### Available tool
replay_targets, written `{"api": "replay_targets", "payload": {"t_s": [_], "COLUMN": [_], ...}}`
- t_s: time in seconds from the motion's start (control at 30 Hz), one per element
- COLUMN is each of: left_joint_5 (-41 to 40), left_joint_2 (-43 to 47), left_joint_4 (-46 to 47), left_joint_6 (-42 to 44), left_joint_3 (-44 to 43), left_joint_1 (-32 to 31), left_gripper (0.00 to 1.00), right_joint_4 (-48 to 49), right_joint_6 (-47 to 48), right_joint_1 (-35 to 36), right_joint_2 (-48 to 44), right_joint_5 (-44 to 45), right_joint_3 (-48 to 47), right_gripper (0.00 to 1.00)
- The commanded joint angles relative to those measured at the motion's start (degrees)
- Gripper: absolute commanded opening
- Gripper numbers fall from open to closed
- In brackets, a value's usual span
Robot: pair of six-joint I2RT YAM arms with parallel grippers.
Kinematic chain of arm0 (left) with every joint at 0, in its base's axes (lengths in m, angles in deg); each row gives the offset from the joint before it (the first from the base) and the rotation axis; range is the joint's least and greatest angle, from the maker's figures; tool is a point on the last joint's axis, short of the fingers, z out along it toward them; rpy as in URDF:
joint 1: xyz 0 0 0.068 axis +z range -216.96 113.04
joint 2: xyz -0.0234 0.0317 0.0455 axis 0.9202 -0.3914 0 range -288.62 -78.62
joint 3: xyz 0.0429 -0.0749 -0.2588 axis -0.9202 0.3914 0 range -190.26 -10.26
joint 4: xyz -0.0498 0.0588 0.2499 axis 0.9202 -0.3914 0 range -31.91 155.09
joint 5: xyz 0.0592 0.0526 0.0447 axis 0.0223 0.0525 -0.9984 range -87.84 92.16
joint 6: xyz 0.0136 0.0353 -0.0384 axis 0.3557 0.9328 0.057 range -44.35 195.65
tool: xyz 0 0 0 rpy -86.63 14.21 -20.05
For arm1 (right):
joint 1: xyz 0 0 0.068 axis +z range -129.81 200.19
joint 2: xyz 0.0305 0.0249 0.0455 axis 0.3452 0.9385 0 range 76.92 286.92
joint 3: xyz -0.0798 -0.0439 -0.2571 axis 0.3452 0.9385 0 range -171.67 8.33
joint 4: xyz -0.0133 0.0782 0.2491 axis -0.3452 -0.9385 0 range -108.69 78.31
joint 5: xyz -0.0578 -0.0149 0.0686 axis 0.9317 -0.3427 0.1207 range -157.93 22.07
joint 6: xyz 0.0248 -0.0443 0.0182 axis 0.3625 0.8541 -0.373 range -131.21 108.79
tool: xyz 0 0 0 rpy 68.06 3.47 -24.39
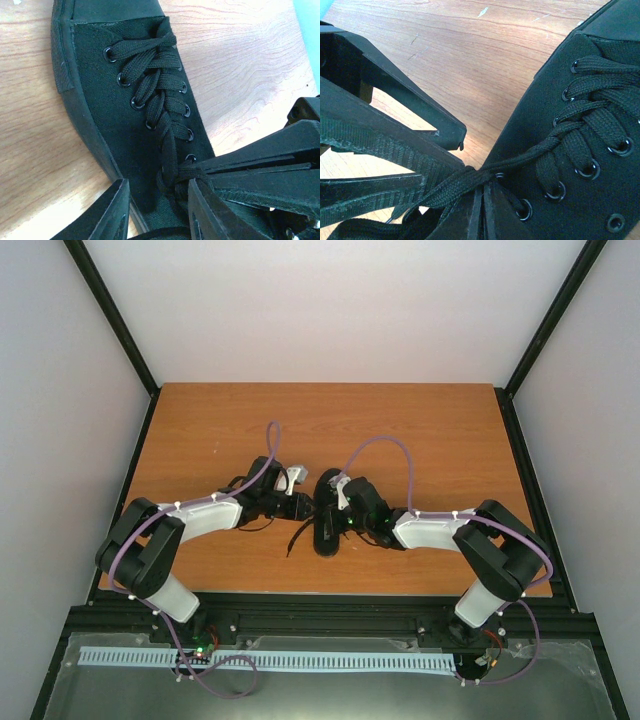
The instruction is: Tie the shoes
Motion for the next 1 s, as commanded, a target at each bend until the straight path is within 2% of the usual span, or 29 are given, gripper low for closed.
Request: {"api": "replay_targets", "payload": {"t_s": [0.0,0.7,0.97], "left_joint_5": [1.5,1.1,3.7], "left_joint_2": [1.5,2.5,0.6], "left_joint_4": [2.6,5.0,5.9], "left_joint_6": [-0.4,-2.7,-2.6], "left_joint_3": [0.2,1.7,1.7], "left_joint_1": [0.2,0.2,0.2], "left_gripper": [0.36,0.39,0.39], "right_joint_4": [0.5,0.3,0.2], "right_joint_6": [0.0,0.1,0.1], "right_joint_1": [0.1,0.2,0.1], "right_joint_2": [0.5,0.8,0.9], "right_joint_5": [1.2,0.7,0.6], "right_joint_3": [-0.2,-0.4,-0.5], "right_gripper": [0.03,0.03,0.03]}}
